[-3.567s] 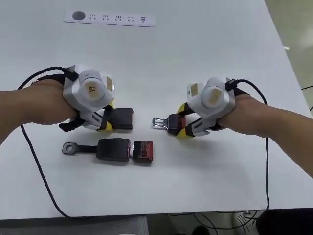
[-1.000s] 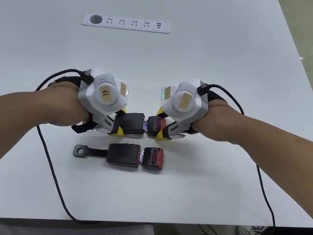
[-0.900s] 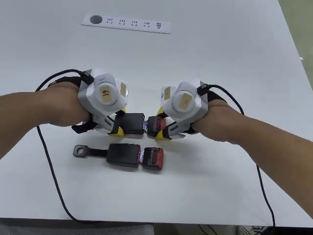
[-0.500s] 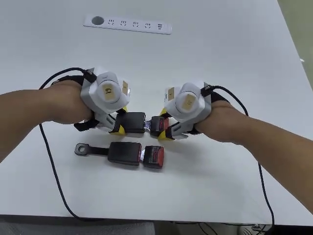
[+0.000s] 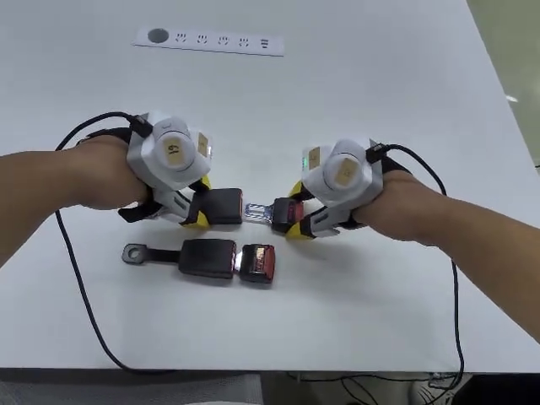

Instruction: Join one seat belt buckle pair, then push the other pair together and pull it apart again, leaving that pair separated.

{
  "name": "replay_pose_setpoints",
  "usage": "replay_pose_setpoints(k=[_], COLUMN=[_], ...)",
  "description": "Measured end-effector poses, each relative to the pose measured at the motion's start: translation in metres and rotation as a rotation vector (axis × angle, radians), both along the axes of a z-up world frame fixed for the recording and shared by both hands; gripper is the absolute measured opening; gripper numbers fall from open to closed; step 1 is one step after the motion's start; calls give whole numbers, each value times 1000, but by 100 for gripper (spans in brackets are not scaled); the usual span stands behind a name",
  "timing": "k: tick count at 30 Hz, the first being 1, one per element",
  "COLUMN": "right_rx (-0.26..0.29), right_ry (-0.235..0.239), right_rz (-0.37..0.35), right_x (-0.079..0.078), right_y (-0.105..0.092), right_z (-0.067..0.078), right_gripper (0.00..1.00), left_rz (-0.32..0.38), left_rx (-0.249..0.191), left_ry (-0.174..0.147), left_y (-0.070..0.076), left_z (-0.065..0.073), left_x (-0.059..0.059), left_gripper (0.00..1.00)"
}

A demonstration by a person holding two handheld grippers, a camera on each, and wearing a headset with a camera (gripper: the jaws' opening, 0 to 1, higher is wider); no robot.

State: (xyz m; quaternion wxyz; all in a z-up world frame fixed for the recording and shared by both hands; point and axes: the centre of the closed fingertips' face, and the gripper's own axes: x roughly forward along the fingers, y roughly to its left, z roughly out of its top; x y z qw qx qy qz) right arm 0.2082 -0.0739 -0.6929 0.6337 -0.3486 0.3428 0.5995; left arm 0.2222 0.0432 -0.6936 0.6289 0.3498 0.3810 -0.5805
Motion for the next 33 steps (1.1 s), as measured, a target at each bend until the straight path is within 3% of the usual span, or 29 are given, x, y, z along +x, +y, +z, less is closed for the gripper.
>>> replay_pose_setpoints(k=[13, 18, 24, 29, 31, 33], right_rx=[-51, -66, -66, -84, -89, -47], right_ry=[0, 6, 12, -28, -45, -39], right_rz=[-49, -68, -81, -91, -110, -181], right_x=[1, 1, -1, 4, 7, 8], right_y=[-68, -85, -88, -87, -88, -85], right_z=[-2, -2, -1, 1, 1, 5], right_gripper=[33, 33, 34, 39, 42, 47], left_rz=[0, -3, -3, 47, 36, 46], left_rx=[23, 25, 29, 38, 38, 45], left_ry=[-23, -32, -40, -39, -61, -85], left_y=[-1, -1, -1, 0, 0, -1], left_z=[1, 3, 3, 3, 4, 6], left_x=[-4, -4, -3, -2, -1, -1], left_gripper=[32, 32, 33, 33, 35, 37])
